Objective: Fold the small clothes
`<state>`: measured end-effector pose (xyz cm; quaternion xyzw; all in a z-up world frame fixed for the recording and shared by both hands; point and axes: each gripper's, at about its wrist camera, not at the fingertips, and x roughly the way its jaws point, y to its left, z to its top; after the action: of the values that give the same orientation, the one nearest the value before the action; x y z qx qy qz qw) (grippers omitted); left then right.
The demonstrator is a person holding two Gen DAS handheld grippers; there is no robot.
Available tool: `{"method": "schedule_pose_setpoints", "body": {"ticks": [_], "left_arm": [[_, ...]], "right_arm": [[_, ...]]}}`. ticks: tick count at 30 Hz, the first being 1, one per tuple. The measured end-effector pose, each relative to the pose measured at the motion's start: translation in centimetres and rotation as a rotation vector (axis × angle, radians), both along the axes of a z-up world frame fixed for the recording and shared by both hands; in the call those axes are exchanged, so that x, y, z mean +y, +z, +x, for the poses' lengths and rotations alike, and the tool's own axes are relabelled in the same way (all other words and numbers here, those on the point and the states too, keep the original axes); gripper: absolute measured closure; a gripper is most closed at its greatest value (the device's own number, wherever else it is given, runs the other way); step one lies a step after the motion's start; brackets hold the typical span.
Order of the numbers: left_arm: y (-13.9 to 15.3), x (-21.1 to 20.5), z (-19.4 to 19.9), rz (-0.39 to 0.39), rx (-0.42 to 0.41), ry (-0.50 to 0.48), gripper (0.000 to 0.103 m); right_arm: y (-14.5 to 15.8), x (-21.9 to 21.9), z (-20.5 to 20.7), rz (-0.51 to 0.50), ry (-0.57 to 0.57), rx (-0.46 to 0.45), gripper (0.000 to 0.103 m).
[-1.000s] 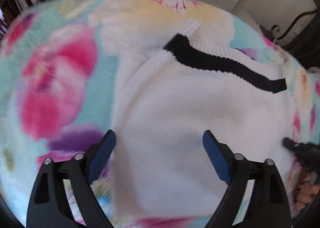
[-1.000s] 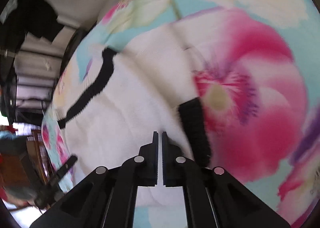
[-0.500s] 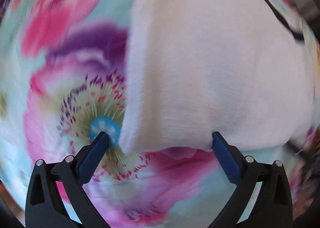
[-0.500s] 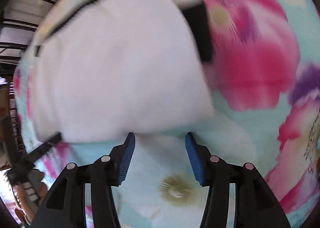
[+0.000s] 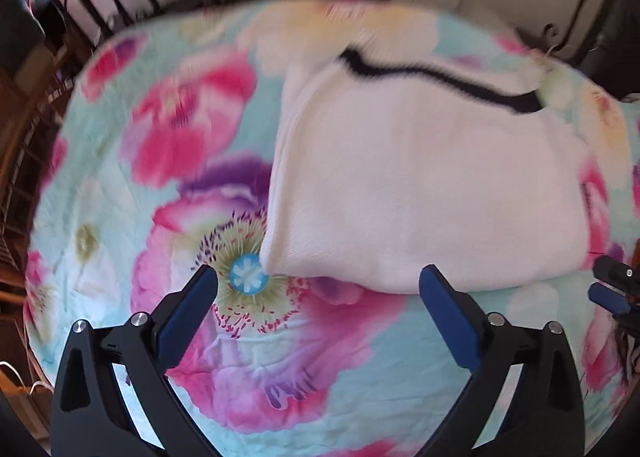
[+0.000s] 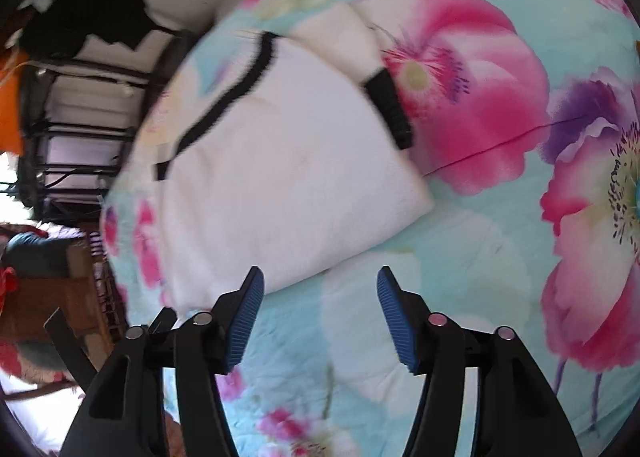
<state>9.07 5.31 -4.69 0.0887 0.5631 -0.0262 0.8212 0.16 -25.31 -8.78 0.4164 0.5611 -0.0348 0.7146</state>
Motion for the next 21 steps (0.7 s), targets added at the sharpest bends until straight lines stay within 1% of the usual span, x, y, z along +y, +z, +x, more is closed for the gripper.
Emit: {"method": "schedule_pose_setpoints", "body": {"ticks": [2, 3, 5, 6, 9, 11, 13, 14, 16, 21], "left_arm": [[1.3, -0.5, -0.9, -0.003, -0.057, -0.015, 0.005], [1.3, -1.7, -0.9, -0.001, -0.071, -0.018, 0.005], [1.8, -2.1, -0.9, 0.006, -0.104, -0.023, 0.005], [1.7, -2.1, -0.6, 0.006, -0.111, -0.021, 0.005], [2.0, -2.1, 0.2, -0.027, -0.107, -0.003, 0.005], [2.1, -2.3, 0.4, -0.066, -0.099, 0.004, 0.005], [2.0, -2.7, 0.8, -0.079, -0.101, 0.004, 0.005], [2.0, -3.0, 1.0, -0.077, -0.103, -0.003, 0.005], [1.7, -3.6, 1.2, -0.064, -0.104, -0.02, 0.005], [1.3, -4.9, 1.6, -0.015, -0.115, -0.057, 0.005]], "right_arm": [[0.9, 0.7, -0.1, -0.021, 0.02, -0.03, 0.035], [1.5, 0.4, -0.1, -0.032, 0.03, -0.04, 0.035], [2.0, 0.1, 0.2, -0.064, 0.05, -0.054, 0.035], [2.0, 0.6, 1.5, -0.077, 0.049, -0.054, 0.035], [1.6, -0.5, 1.3, -0.072, 0.009, -0.045, 0.034], [0.9, -1.0, 1.3, -0.019, -0.034, -0.032, 0.034], [0.0, -0.9, 1.4, 0.027, -0.062, -0.021, 0.034], [-0.4, -0.8, 1.5, 0.045, -0.067, -0.014, 0.034], [-0.7, -0.5, 1.7, 0.051, -0.063, -0.003, 0.034], [-1.4, -0.6, 2.3, 0.023, -0.055, 0.004, 0.034]]}}
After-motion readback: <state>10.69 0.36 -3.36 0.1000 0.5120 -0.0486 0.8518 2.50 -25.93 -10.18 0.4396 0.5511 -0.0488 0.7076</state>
